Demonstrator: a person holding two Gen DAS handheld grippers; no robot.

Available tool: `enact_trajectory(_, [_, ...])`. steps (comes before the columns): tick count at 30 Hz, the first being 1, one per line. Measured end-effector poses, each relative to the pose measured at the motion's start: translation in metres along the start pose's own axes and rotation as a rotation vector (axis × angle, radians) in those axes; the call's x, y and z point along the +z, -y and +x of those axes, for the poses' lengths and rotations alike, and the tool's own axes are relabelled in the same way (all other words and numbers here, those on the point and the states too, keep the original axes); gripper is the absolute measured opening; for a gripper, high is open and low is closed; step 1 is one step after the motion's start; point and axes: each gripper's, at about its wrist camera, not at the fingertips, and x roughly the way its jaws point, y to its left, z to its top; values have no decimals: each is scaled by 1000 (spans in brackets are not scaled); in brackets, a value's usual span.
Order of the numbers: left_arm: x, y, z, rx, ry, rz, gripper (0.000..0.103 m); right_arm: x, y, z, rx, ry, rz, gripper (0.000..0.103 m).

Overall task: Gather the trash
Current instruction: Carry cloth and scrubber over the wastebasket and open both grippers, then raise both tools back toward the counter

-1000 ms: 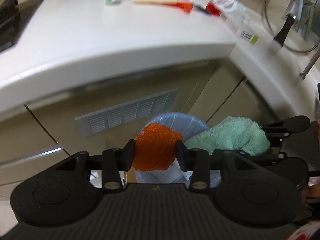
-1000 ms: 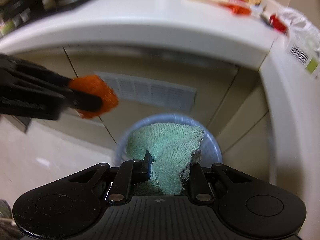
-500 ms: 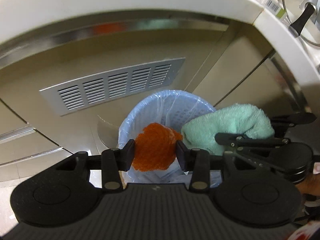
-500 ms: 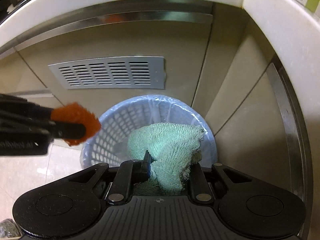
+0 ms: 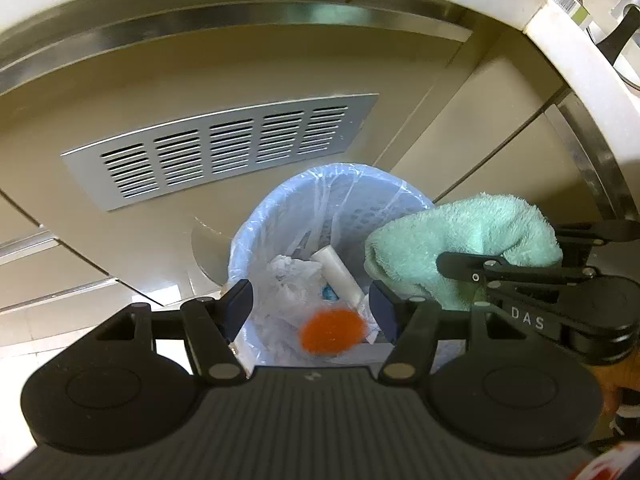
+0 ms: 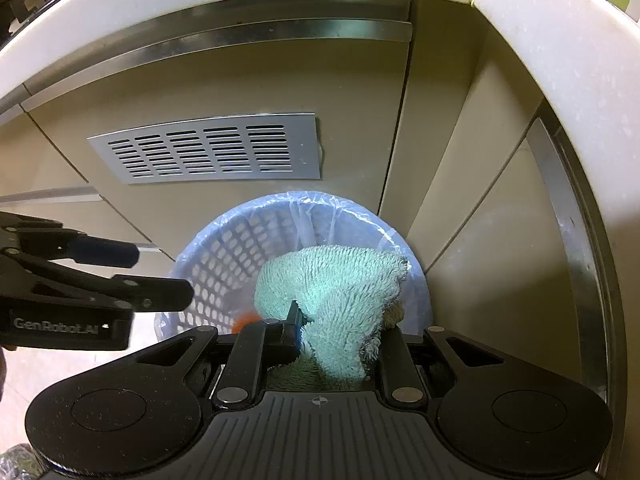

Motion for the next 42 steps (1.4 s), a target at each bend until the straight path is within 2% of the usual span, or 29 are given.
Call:
enact_trajectory(12, [-5, -16, -20, 31, 33, -33, 61, 8, -6, -4, 52, 33, 5, 17])
enact_trajectory(13, [-6, -16, -21, 32, 36, -34, 61, 8, -6, -4, 59, 36, 5, 26])
enact_trajectory(14, [-6, -17, -22, 33, 37, -33, 61, 8, -7, -4, 63, 41, 10, 48])
enact_trajectory(16, [-7, -18, -25, 36, 40, -32, 61, 8, -6, -7, 71, 59, 32, 72])
enact_trajectory(26, [-13, -22, -34, 47, 56, -43, 61, 5, -13, -11, 66, 46, 16, 72])
enact_trajectory(33, [-14, -20, -47, 46, 84, -36, 61, 4, -22, -35, 71, 83, -1, 72])
enact_trajectory(37, [-10, -18, -60, 47, 118, -26, 61, 8, -29, -65, 71, 149, -18, 72])
enact_trajectory(42, [1, -10, -86, 36, 186, -3, 61, 20, -33, -116, 52, 304, -41, 72])
